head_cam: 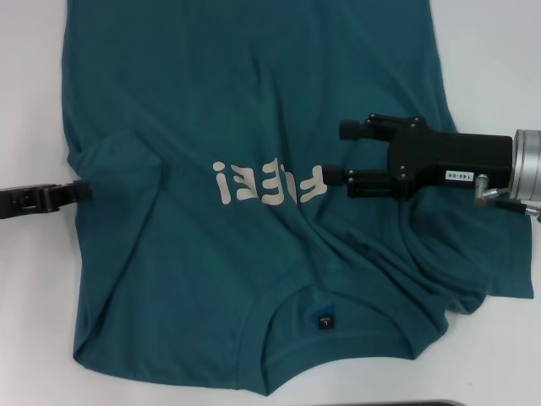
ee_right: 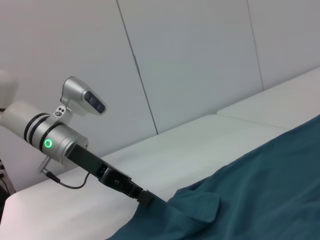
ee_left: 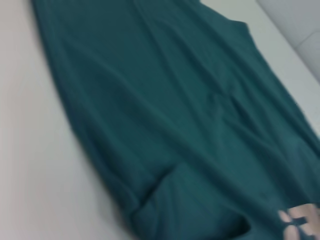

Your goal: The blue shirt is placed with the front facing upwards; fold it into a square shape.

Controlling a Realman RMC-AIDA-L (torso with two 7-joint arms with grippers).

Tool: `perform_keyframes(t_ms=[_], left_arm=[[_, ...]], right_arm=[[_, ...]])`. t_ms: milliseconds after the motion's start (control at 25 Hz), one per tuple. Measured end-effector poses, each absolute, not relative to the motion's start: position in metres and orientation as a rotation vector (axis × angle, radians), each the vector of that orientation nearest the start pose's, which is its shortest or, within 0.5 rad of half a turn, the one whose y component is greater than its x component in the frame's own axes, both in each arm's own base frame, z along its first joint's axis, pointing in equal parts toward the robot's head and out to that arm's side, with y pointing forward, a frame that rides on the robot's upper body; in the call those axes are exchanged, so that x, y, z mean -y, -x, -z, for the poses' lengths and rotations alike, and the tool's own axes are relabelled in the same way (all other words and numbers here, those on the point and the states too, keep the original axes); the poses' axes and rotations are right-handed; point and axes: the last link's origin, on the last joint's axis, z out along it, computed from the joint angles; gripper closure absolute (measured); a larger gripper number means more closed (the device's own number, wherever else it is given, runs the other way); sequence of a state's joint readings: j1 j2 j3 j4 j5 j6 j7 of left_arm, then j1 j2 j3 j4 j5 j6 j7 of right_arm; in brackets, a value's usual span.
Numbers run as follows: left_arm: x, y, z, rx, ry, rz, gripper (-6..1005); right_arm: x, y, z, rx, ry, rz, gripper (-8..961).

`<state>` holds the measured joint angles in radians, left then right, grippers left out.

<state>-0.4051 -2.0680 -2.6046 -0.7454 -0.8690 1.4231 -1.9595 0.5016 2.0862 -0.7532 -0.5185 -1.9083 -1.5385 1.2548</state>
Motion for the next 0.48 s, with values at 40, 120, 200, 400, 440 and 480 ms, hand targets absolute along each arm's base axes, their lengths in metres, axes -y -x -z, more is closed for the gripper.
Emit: perform_keyframes(t_ms=[40,120,200,400,440,480], left_arm=[[-0.300,0.346,-0.026,1.532,2.267,0.466,923],[-0.299,0.341,-0.024,1.537,2.299,0.488,996],[-0.298,0.333,-0.020,1.544,2.343,0.518,997],[-0.297,0.318,-0.004,1.564,2.400,0.556,999],[-0.297,0.316,-0.001,1.572,2.410,0.563,999],[-0.297,0.314,0.002,1.582,2.419,0.570,999]], right_arm=[[-0.310,-0.267,0.029,-0.626,2.739,-0.798,76],[-0.310,-0.267,0.029,-0.626,2.739,-0.798,76],[-0.310,-0.267,0.029,-0.626,2.739,-0.798,77],[-0.310,-0.267,0.029,-0.619,2.740,-0.798,77],[-0.310,-0.267,0.029,-0.618,2.740,-0.798,77],[-0.310,-0.267,0.029,-0.617,2.740,-0.798,77]])
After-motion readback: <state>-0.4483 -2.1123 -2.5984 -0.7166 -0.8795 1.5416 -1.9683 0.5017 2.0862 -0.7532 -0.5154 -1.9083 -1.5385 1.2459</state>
